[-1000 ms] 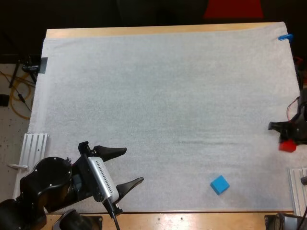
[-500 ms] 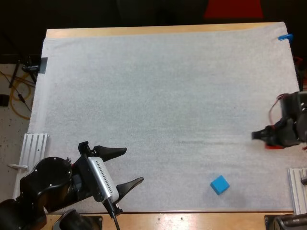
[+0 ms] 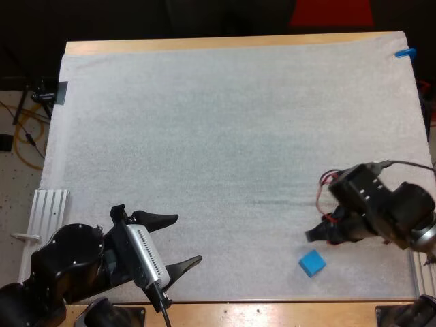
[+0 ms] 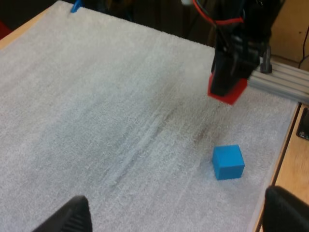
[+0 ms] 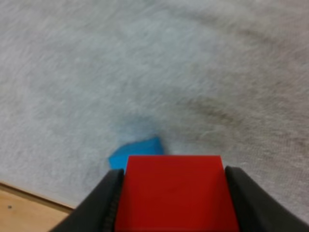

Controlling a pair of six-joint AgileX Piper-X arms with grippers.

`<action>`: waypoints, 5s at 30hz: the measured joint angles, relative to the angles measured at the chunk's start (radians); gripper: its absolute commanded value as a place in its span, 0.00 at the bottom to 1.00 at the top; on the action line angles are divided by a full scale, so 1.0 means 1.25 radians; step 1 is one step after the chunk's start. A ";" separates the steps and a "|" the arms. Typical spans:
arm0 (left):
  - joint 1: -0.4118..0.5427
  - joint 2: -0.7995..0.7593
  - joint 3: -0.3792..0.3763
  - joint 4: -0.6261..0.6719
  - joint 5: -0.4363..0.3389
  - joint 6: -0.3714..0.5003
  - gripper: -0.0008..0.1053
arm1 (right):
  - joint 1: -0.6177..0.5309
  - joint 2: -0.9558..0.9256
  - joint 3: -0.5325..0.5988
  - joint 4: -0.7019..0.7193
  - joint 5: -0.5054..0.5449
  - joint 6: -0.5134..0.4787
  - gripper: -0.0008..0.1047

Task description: Stack red cube on blue cube

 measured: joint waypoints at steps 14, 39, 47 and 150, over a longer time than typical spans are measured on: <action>0.000 0.000 0.000 0.089 -0.002 0.000 0.66 | 0.116 0.011 0.077 -0.045 0.000 0.053 0.01; 0.000 0.000 0.000 0.089 -0.002 0.000 0.66 | 0.119 0.195 0.148 -0.134 -0.014 0.044 0.07; 0.000 0.000 0.000 0.089 -0.002 0.000 0.66 | 0.119 0.195 0.148 -0.169 -0.029 0.044 0.59; 0.582 -0.442 0.390 -0.051 -0.136 -0.015 0.01 | -0.539 -0.870 0.362 -0.220 -0.032 -0.253 0.01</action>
